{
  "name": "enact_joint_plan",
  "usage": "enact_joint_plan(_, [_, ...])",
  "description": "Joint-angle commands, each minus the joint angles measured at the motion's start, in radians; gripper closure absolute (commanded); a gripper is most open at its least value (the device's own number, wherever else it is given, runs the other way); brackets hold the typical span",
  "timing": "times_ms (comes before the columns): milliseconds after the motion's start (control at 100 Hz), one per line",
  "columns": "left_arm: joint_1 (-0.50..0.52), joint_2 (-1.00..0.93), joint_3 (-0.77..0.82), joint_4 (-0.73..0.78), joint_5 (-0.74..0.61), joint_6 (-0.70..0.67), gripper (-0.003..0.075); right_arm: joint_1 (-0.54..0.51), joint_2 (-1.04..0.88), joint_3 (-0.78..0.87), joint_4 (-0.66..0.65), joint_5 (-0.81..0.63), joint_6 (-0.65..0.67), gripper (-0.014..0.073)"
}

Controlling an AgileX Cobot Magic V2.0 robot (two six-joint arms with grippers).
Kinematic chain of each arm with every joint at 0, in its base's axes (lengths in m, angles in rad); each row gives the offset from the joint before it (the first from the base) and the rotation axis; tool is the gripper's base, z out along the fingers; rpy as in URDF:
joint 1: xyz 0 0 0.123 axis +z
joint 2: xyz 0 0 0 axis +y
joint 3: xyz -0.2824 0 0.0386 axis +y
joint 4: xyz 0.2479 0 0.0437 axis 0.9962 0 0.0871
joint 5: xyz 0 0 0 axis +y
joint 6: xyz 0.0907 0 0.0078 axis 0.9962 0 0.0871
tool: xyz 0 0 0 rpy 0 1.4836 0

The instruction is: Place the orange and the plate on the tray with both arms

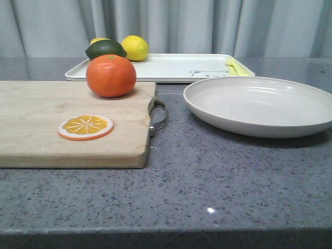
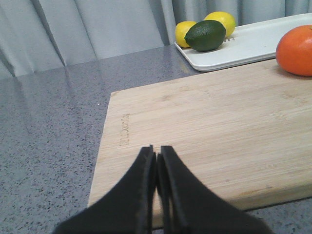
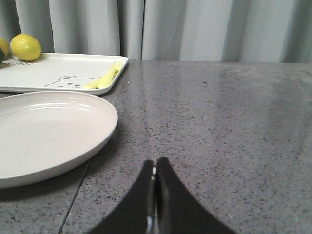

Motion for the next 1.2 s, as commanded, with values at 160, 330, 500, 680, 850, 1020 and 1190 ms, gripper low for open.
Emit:
enact_joint_plan(160, [-0.008, -0.029, 0.009, 0.000, -0.076, -0.009, 0.0739, 0.003, -0.023, -0.005, -0.010, -0.076, -0.003, 0.0662])
enact_joint_plan(330, [-0.008, -0.029, 0.009, 0.000, -0.076, -0.009, 0.0739, 0.003, -0.023, -0.005, -0.010, -0.076, -0.003, 0.0662])
enact_joint_plan(500, [-0.008, -0.029, 0.009, 0.000, -0.076, -0.009, 0.0739, 0.003, -0.023, -0.005, -0.010, -0.076, -0.003, 0.0662])
enact_joint_plan(680, [-0.008, -0.029, 0.009, 0.000, -0.076, -0.009, 0.0739, 0.003, -0.023, -0.005, -0.010, -0.076, -0.003, 0.0662])
enact_joint_plan(850, [-0.008, -0.029, 0.009, -0.047, -0.085, -0.009, 0.0739, 0.003, -0.023, -0.005, -0.010, -0.124, -0.003, 0.0662])
enact_joint_plan(1020, [-0.008, -0.029, 0.007, -0.213, -0.130, -0.009, 0.0739, 0.003, -0.023, -0.007, -0.007, -0.136, -0.002, 0.0662])
enact_joint_plan(1190, [-0.008, -0.029, -0.045, -0.245, -0.124, -0.009, 0.0739, 0.003, -0.023, -0.035, 0.073, -0.103, -0.002, 0.0662])
